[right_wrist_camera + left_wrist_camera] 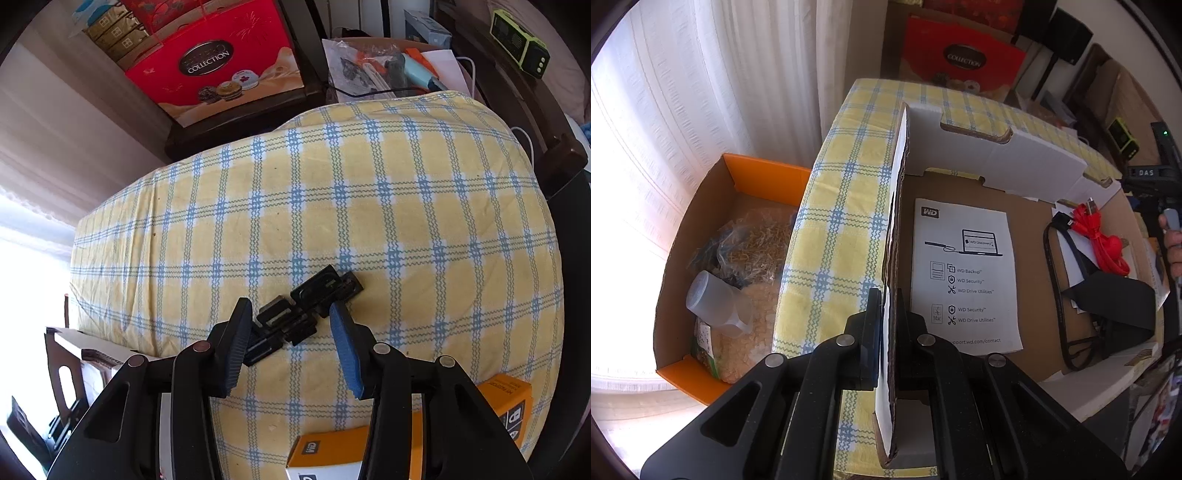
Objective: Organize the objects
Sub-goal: 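Close the right tool on the black plastic clips, then lift the black clips off the tablecloth with the right tool, then carry the black clips over the cardboard box with the right tool, then lower the clips into the box and open the right tool, then move both tools to the white-and-orange My Passport box on the tablecloth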
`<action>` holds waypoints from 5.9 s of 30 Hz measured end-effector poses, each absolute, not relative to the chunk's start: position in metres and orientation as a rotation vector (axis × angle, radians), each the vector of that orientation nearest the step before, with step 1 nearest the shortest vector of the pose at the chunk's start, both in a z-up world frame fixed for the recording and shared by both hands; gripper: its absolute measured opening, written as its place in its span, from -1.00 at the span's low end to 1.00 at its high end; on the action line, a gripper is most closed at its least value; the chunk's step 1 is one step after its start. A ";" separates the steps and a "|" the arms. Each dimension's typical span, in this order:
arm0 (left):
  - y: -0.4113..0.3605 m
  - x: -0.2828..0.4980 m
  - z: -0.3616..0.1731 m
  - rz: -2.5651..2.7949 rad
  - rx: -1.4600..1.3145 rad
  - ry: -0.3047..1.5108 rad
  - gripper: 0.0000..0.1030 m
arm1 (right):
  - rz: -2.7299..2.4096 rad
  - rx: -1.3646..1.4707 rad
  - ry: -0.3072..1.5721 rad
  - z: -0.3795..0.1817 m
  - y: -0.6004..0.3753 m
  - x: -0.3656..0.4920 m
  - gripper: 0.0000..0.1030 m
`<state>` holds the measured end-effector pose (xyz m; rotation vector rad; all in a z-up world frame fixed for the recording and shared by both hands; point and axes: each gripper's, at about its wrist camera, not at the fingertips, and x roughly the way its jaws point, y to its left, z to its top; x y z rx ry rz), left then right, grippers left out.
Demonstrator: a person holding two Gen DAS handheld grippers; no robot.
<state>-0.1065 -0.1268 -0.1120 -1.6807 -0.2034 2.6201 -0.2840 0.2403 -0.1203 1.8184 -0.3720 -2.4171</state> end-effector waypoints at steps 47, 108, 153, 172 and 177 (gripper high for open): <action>-0.127 -0.108 -0.114 2.611 -1.680 -0.217 -0.90 | -2.514 1.777 -0.310 -0.126 0.208 -0.268 -0.15; -0.131 -0.107 -0.115 2.629 -1.687 -0.245 -0.92 | -2.400 1.491 -0.123 -0.026 0.161 -0.211 -0.80; -0.131 -0.105 -0.113 2.611 -1.689 -0.263 -0.88 | -2.176 1.579 -0.012 -0.078 0.089 -0.164 -0.58; -0.115 -0.107 -0.095 2.659 -1.634 -0.047 -0.95 | -2.287 1.510 -0.005 -0.053 0.124 -0.149 -0.54; -0.107 -0.109 -0.093 2.656 -1.623 -0.006 -0.95 | -2.350 1.499 -0.027 -0.041 0.158 -0.143 -0.54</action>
